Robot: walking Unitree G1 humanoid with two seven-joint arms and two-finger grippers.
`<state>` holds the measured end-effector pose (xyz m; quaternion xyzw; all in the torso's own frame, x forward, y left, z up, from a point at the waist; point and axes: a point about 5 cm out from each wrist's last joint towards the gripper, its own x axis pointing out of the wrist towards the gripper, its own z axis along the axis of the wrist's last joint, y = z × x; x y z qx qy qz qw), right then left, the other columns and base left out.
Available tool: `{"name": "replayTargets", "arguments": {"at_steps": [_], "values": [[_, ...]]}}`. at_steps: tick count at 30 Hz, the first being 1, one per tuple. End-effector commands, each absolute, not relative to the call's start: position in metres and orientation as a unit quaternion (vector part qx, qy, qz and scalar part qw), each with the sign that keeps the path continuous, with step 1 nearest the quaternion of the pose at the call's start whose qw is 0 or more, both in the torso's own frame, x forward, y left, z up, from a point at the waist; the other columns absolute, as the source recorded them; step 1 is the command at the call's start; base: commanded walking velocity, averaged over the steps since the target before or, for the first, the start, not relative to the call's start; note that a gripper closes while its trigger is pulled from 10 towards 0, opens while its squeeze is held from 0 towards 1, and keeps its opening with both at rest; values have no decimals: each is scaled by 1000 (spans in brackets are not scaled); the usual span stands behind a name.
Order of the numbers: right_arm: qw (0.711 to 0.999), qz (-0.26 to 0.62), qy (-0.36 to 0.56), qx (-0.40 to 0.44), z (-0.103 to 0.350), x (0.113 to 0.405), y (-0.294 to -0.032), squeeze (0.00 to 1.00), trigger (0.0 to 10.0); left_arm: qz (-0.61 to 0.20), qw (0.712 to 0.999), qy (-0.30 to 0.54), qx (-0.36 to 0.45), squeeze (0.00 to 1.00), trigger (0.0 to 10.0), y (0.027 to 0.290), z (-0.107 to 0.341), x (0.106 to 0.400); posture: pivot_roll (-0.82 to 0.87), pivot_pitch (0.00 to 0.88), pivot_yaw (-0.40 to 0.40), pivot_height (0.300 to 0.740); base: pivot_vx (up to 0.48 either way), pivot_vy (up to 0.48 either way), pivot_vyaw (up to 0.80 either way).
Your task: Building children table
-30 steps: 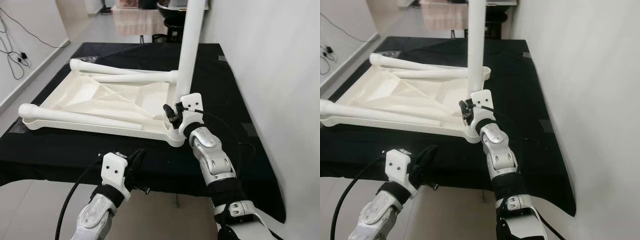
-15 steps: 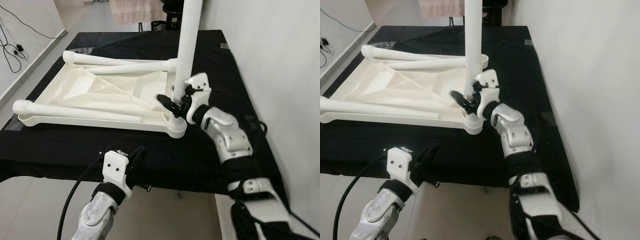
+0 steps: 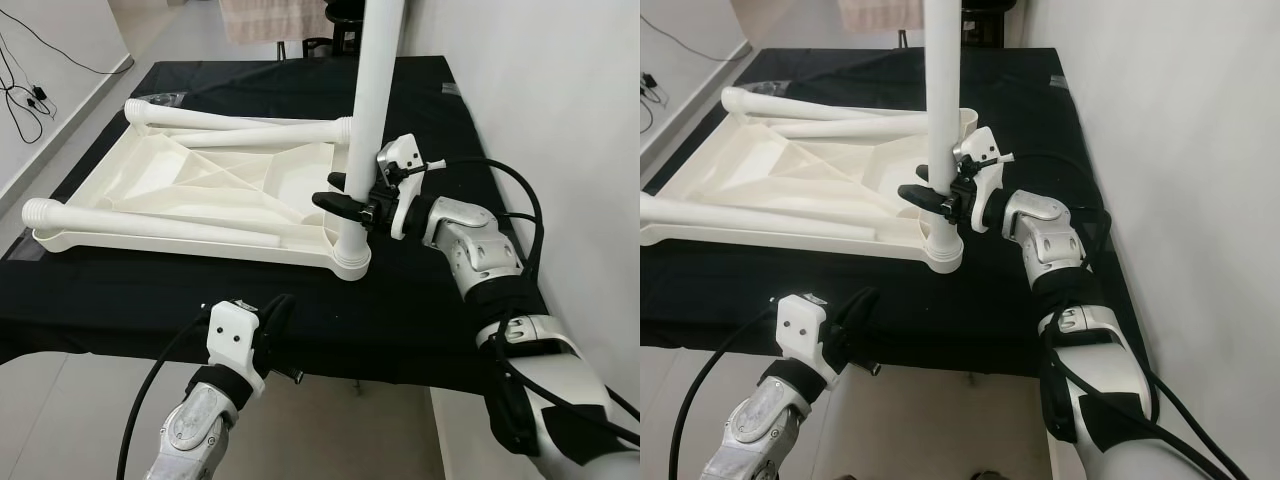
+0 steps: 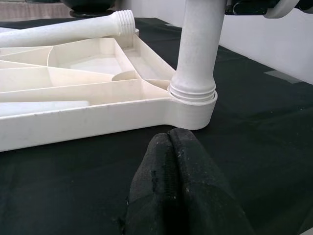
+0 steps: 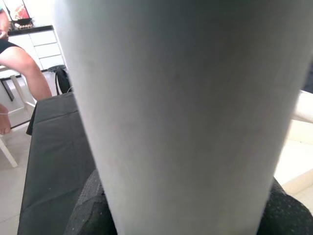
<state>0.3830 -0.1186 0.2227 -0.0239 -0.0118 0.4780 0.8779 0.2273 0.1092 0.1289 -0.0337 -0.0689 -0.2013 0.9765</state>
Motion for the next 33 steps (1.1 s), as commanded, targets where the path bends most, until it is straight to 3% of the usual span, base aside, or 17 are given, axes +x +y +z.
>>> {"name": "replayTargets", "arguments": {"at_steps": [1, 6, 9, 13, 14, 15, 17, 23, 24, 27, 28, 33], "values": [[877, 481, 4, 1, 211, 381, -115, 0, 0, -198, 978, -60, -32, 0, 10000, 110, 125, 226, 131, 124, -4, 740, 0, 0, 0], [886, 463, 2, 11, 209, 381, -120, 0, 0, -198, 978, -61, -33, 0, 10000, 110, 125, 225, 130, 125, -5, 740, 0, 0, 0], [933, 358, 34, -23, 183, 378, -130, 0, 0, -198, 978, -62, -34, 0, 10000, 111, 126, 225, 117, 136, -6, 740, 0, 0, 0], [952, 303, 44, -15, 171, 375, -130, 0, 0, -198, 978, -62, -35, 0, 10000, 111, 126, 225, 113, 139, -6, 740, 0, 0, 0], [969, 242, 55, 10, 149, 361, -114, 0, 0, -198, 978, -62, -35, 0, 10000, 112, 126, 225, 108, 141, 3, 740, 0, 0, 0], [969, 242, 55, 10, 149, 361, -114, 0, 0, -198, 978, -62, -35, 0, 10000, 112, 126, 225, 108, 141, 3, 740, 0, 0, 0], [980, 175, 83, 46, 123, 339, -89, 0, 0, -199, 977, -61, -35, 0, 10000, 113, 126, 226, 107, 135, 9, 740, 0, 0, 0], [980, 181, 76, 37, 125, 342, -76, 0, 0, -200, 977, -60, -35, 0, 10000, 112, 125, 227, 113, 124, -3, 740, 0, 0, 0], [982, 174, 63, 36, 136, 354, -81, 0, 10000, -197, 978, -61, -34, 0, 10000, 112, 125, 227, 118, 120, -7, 740, 0, 0, 0], [985, 162, 54, 37, 143, 358, -84, 0, 10000, -195, 978, -62, -33, 0, 10000, 112, 125, 227, 118, 120, -7, 740, 0, 0, 0], [981, 188, 33, 34, 153, 362, -86, 1000, 10000, -195, 978, -62, -33, 0, 10000, 111, 125, 227, 118, 116, -10, 740, 0, 0, 0], [972, 233, 2, 40, 174, 370, -91, 1000, 10000, -197, 978, -62, -35, 0, 10000, 110, 124, 228, 115, 109, -13, 740, 0, 0, 0]]}}
